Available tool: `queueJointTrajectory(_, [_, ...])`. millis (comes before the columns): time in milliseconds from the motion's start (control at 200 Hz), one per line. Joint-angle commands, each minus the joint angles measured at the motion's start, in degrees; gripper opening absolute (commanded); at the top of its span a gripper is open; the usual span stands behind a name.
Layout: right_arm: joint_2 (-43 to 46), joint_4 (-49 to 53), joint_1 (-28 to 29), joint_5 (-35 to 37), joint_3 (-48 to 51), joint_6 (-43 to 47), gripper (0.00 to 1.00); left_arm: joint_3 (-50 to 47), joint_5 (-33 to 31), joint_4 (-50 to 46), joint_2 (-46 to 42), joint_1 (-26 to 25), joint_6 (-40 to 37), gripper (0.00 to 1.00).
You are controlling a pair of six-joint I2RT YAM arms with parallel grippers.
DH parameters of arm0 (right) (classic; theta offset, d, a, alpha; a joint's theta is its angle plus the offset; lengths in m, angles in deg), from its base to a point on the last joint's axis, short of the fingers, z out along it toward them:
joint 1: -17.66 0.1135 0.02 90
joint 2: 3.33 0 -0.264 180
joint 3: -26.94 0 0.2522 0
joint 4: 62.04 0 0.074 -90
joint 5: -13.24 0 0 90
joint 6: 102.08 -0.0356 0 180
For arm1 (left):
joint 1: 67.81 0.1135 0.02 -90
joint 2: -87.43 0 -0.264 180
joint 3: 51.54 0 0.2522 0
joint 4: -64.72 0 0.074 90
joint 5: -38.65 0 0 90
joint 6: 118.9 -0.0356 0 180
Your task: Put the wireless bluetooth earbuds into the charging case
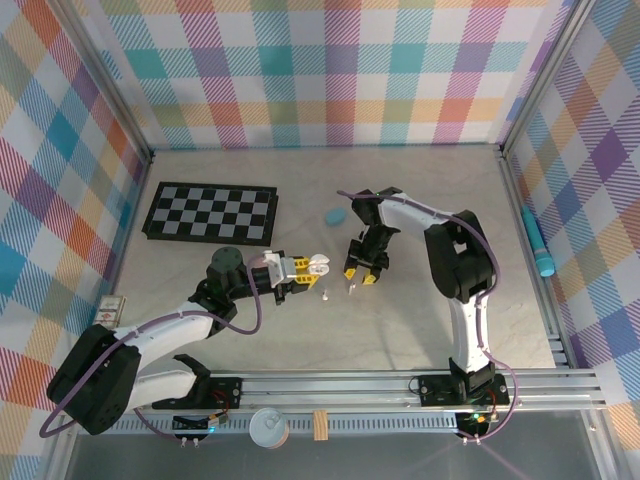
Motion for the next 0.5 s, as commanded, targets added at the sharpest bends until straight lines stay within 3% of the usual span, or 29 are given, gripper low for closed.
queueJointTrajectory(0, [-1.47,1.30,0.63,-1.44,-1.39,-1.07,0.38,0.71,1.64,0.94,-0.16,0.68,-1.68,0.01])
queueJointTrajectory(500, [-3.49,-2.23,1.24,-1.10,-0.08,-3.14,0.28,0.63,1.97,0.31,-1.38,0.68,-1.54,0.01])
